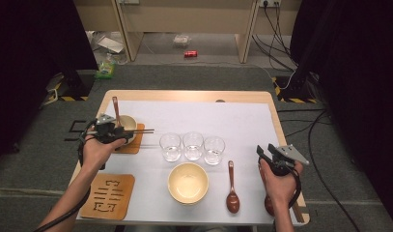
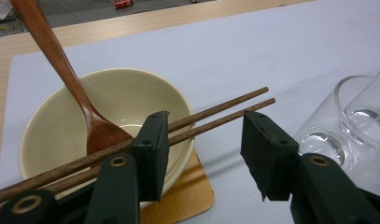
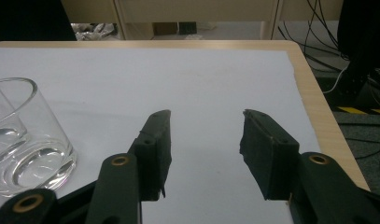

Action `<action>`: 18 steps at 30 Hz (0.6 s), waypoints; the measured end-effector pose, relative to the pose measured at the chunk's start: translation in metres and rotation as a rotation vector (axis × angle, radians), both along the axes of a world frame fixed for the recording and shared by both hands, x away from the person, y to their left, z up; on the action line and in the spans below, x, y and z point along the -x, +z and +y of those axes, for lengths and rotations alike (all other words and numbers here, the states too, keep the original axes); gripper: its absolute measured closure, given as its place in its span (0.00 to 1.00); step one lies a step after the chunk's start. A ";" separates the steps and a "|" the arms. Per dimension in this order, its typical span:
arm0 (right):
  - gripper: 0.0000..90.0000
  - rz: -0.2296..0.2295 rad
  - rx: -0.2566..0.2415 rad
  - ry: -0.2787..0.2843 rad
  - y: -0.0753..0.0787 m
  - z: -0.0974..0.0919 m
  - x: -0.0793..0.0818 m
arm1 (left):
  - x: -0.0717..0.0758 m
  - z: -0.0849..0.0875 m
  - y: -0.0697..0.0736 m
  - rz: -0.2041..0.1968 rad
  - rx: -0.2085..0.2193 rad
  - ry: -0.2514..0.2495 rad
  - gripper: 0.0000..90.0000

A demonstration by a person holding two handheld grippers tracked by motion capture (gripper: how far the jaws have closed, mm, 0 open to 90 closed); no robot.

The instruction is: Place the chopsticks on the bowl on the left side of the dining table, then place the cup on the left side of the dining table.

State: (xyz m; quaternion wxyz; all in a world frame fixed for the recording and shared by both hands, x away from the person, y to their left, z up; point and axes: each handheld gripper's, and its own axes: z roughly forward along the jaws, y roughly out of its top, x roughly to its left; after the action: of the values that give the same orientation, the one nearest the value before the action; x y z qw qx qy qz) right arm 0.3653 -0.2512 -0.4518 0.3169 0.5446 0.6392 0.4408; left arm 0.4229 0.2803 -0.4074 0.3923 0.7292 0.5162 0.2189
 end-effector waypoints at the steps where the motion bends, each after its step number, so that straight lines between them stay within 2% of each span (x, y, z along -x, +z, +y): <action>1: 0.58 0.002 0.000 -0.001 0.000 0.000 0.000 | 0.000 -0.001 0.000 0.000 0.000 -0.001 0.56; 13: 0.58 0.006 -0.007 -0.004 0.001 -0.002 0.000 | -0.002 -0.015 0.003 -0.003 0.019 -0.042 0.56; 18: 0.58 0.013 -0.014 -0.004 0.002 -0.004 -0.002 | -0.003 -0.025 0.003 0.000 0.039 -0.066 0.55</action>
State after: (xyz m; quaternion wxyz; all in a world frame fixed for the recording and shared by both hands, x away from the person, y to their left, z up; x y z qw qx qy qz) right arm 0.3673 -0.2552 -0.4500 0.3100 0.5509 0.6371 0.4410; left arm 0.4262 0.2550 -0.4046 0.4132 0.7382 0.4960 0.1957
